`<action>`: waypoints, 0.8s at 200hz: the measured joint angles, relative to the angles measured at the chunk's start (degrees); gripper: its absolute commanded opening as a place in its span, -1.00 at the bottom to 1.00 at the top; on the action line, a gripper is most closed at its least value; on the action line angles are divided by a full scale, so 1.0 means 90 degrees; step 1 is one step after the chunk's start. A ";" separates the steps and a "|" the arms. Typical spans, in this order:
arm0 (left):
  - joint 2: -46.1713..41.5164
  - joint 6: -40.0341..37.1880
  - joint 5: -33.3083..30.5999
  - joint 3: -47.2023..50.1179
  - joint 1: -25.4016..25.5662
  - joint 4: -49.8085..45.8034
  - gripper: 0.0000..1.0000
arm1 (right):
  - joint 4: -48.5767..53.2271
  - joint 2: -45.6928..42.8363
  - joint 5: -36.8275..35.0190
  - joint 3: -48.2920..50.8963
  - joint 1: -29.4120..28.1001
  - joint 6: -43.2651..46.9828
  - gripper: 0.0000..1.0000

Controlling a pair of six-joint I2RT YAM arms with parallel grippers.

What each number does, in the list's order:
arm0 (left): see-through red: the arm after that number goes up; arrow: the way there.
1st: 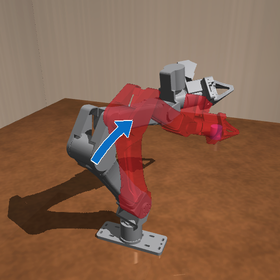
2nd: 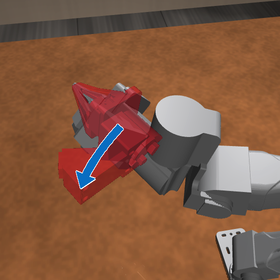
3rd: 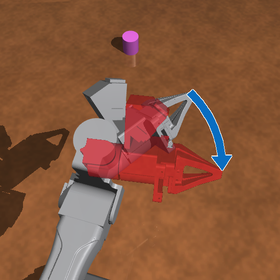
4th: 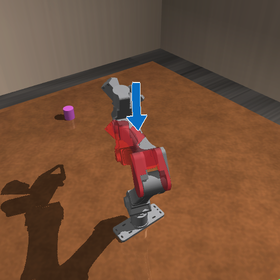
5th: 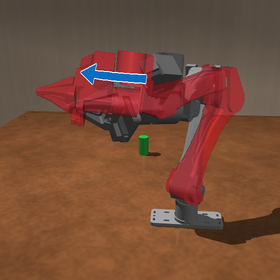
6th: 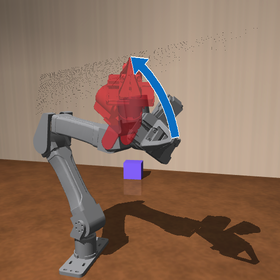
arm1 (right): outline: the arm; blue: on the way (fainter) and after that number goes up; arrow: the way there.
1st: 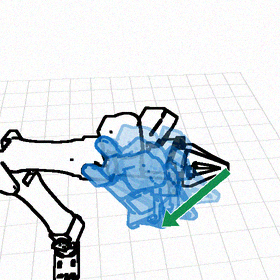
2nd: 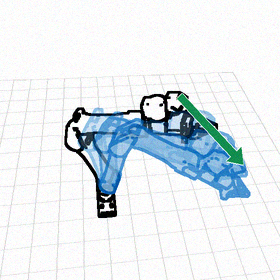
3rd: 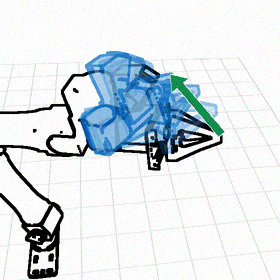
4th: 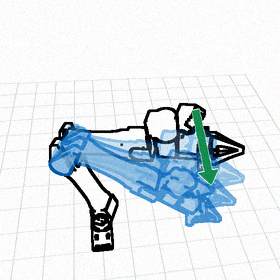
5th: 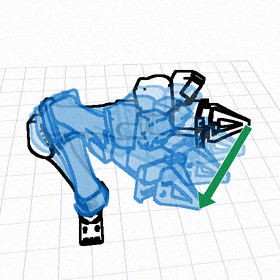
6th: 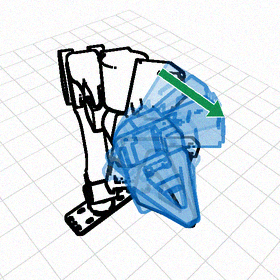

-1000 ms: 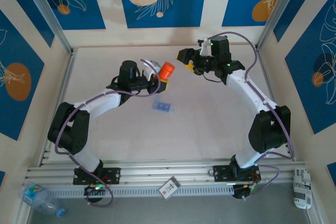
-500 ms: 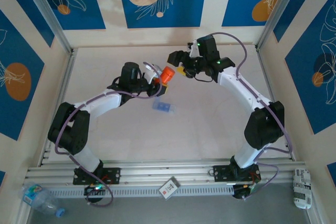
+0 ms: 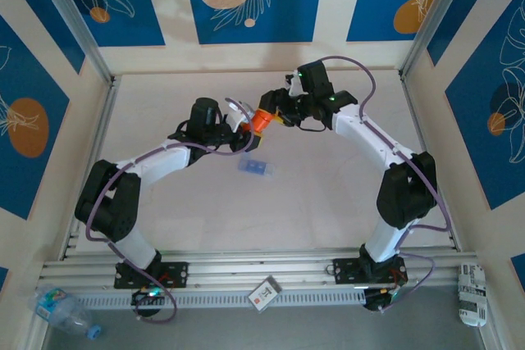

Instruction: Sort the pills into containers

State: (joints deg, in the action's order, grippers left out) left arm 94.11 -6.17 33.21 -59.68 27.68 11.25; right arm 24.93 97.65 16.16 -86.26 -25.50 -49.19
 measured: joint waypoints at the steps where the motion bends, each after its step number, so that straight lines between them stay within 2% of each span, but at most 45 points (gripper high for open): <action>1: 0.0000 0.0000 -0.0002 0.0000 0.0000 -0.0002 -1.00 | 0.0002 0.0000 -0.0005 0.0000 0.0000 -0.0015 -0.09; 27: 0.0000 0.0010 -0.0036 0.0000 0.0000 -0.0002 -1.00 | -0.0019 0.0000 -0.0015 0.0002 0.0002 0.0034 -0.25; 57: 0.0000 0.0134 0.0058 -0.0007 -0.0012 0.0012 -1.00 | -0.0216 -0.0012 0.0165 0.0097 0.0075 0.0379 -0.25; 90: 0.0015 0.0874 0.1093 -0.0015 -0.0180 0.0355 -1.00 | -0.0933 -0.0289 0.0969 0.0517 0.0299 0.1503 -0.17; 102: 0.0034 0.1207 0.1469 -0.0032 -0.0202 0.0639 -1.00 | -0.1158 -0.0401 0.1338 0.0607 0.0408 0.1812 -0.05; 124: 0.0066 0.1620 0.1773 -0.0092 -0.0199 0.1071 -1.00 | -0.1409 -0.0493 0.1865 0.0614 0.0578 0.2118 0.34; 142: 0.0063 0.1622 0.1727 -0.0097 -0.0199 0.1132 -1.00 | -0.1571 -0.0597 0.1936 0.0680 0.0716 0.1987 0.57; 160: 0.0056 0.1384 0.1392 -0.0097 -0.0199 0.0964 -1.00 | -0.1574 -0.0765 0.1868 0.0736 0.0867 0.1727 0.65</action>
State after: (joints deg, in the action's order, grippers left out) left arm 94.61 6.28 45.74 -60.55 25.89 19.92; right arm 10.76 90.76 32.97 -79.64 -17.69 -33.65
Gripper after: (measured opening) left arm 0.543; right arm 0.806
